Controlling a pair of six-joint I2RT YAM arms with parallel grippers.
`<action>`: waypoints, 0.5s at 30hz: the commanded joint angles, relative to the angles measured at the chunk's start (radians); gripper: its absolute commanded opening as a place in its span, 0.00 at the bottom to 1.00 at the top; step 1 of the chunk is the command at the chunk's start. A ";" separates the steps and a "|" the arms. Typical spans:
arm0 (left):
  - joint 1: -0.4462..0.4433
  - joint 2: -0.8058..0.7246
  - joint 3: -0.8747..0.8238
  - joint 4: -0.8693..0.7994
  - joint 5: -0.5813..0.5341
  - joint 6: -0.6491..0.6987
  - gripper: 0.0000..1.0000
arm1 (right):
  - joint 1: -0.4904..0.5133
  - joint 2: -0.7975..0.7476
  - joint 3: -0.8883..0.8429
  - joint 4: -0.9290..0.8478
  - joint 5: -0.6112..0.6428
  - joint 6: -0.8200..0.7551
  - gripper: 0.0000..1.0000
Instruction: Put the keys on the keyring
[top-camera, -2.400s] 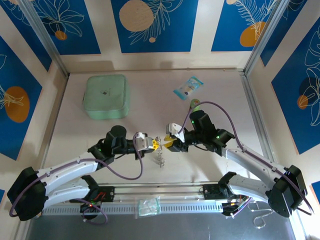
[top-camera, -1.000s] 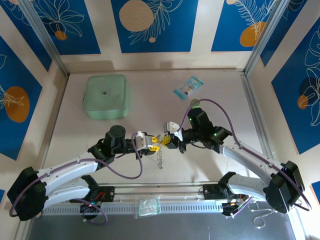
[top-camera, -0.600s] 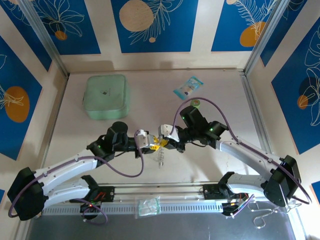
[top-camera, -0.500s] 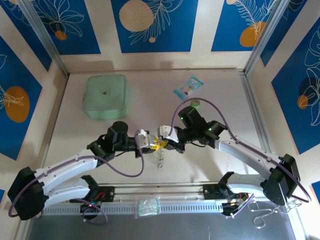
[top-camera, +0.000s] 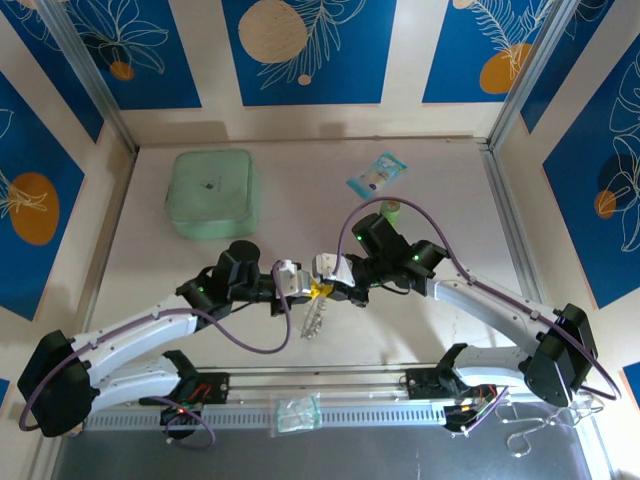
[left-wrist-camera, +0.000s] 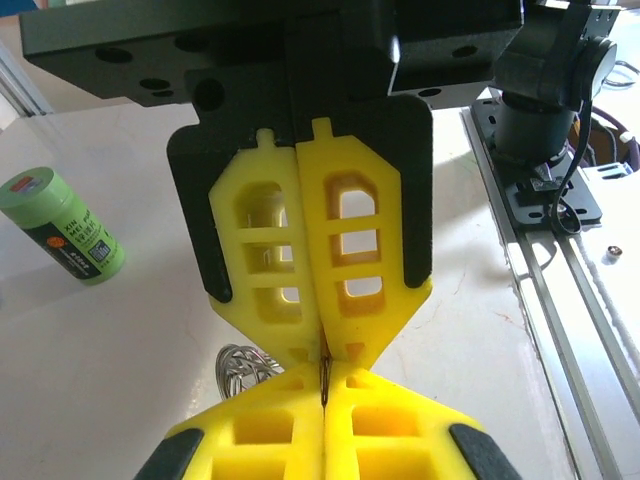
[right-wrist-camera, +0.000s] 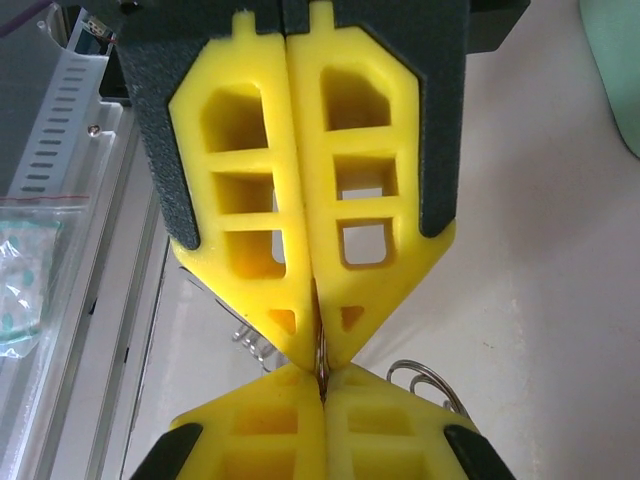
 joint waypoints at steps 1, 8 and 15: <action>0.000 -0.017 0.010 -0.016 0.008 0.012 0.00 | -0.011 -0.050 -0.001 0.065 -0.059 0.041 0.08; 0.002 -0.090 -0.130 0.328 -0.038 -0.137 0.00 | -0.108 -0.164 -0.176 0.253 -0.160 0.188 0.38; 0.001 -0.099 -0.172 0.402 0.002 -0.164 0.00 | -0.096 -0.169 -0.212 0.295 -0.167 0.225 0.38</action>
